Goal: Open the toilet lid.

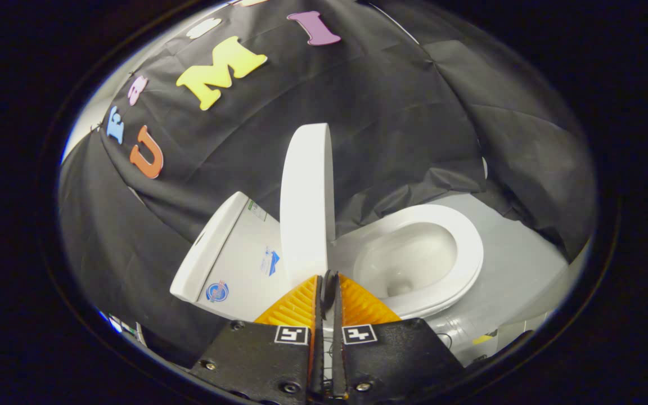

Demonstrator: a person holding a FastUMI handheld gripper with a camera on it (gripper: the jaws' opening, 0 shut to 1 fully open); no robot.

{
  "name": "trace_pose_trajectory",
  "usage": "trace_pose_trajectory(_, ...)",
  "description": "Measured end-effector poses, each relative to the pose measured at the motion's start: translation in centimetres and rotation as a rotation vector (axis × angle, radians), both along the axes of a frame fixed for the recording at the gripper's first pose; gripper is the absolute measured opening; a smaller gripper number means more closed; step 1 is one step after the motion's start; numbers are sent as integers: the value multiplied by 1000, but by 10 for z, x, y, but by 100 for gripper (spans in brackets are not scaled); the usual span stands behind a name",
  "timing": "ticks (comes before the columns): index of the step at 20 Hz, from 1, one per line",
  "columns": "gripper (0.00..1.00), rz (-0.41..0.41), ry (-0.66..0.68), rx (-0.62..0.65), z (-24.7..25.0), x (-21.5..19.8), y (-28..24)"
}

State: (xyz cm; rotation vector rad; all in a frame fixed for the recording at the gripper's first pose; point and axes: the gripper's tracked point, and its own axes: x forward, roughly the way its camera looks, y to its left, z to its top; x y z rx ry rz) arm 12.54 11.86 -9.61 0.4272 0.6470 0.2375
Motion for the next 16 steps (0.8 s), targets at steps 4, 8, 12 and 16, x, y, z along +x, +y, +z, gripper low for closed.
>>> trace_pose_trajectory(4, 9, 7, -9, -46, 6, -3, 18)
trace_pose_trajectory(8, 9, 14, -21, -80, 12, -6, 31)
trace_pose_trajectory(12, 9, 25, -27, -103, 14, -7, 45)
trace_pose_trajectory(16, 9, 26, -36, -135, 18, -9, 56)
